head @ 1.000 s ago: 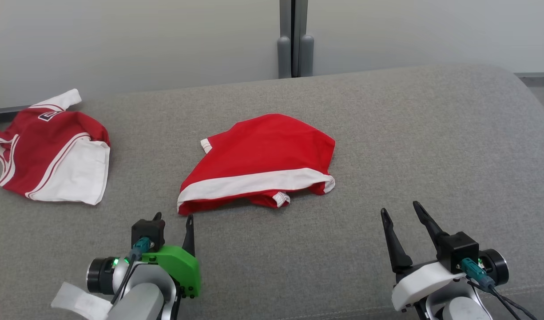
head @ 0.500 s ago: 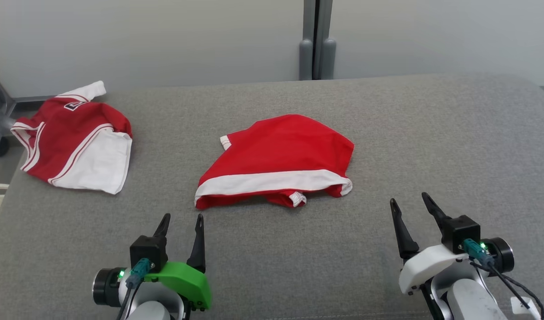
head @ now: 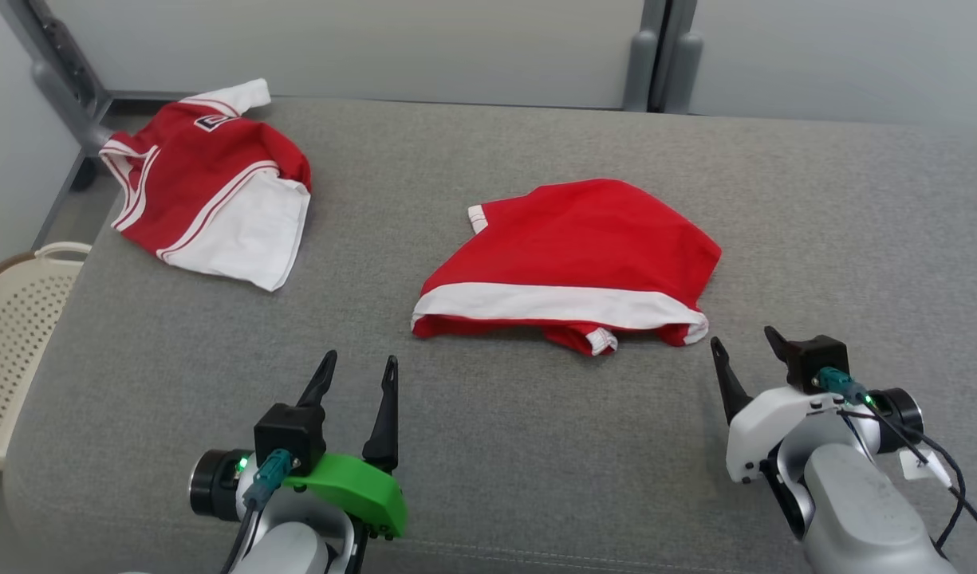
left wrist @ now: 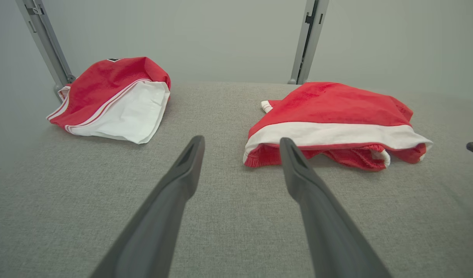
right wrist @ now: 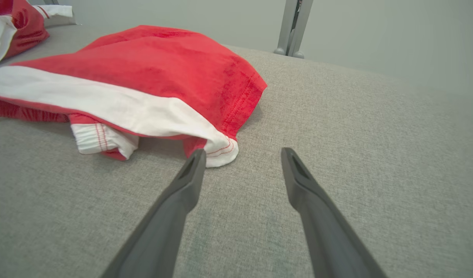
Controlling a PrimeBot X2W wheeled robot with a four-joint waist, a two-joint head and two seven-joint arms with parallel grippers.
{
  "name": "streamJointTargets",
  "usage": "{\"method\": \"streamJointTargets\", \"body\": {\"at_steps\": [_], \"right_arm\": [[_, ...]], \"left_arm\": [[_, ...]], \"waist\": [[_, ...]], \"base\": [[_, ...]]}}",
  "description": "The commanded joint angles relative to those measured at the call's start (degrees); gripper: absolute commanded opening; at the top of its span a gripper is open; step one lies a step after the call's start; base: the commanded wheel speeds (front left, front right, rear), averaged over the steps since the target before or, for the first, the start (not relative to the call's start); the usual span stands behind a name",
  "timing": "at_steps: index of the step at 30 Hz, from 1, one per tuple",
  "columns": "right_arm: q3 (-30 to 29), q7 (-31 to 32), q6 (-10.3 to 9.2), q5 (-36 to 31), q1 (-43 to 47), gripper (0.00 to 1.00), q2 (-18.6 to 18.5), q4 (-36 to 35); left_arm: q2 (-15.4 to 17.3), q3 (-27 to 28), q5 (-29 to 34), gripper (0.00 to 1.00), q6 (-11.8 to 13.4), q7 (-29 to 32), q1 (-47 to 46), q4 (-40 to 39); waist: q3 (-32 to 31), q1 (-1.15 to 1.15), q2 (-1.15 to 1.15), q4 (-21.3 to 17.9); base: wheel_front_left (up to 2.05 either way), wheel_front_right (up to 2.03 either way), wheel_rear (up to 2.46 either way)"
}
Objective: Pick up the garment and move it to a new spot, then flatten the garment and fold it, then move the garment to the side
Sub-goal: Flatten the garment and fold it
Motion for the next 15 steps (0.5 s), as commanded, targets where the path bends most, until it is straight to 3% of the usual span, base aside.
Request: {"method": "streamJointTargets", "body": {"at_steps": [1, 10, 15], "right_arm": [[0.2, -0.3, -0.02, -0.4, -1.8, 1.0, -0.4, 1.5], [1.5, -0.3, -0.02, -3.2, -8.1, 1.0, -2.5, 10.3], [1.8, -0.3, -0.02, -5.1, -9.3, 1.0, -3.2, 11.2]], "left_arm": [[0.0, -0.1, 0.5, 1.0, -0.2, 0.1, -1.1, -0.4], [-1.0, -0.7, 1.2, 1.0, -0.1, 0.0, -2.6, -1.7], [-1.1, -0.6, 1.2, 1.0, -0.2, -0.2, -2.7, -1.8]], "waist": [[3.4, 0.0, 0.0, 3.6], [6.3, 0.0, 0.0, 7.2], [6.8, 0.0, 0.0, 7.5]], "base": [[0.0, 0.0, 0.0], [0.0, 0.0, 0.0], [0.0, 0.0, 0.0]]}}
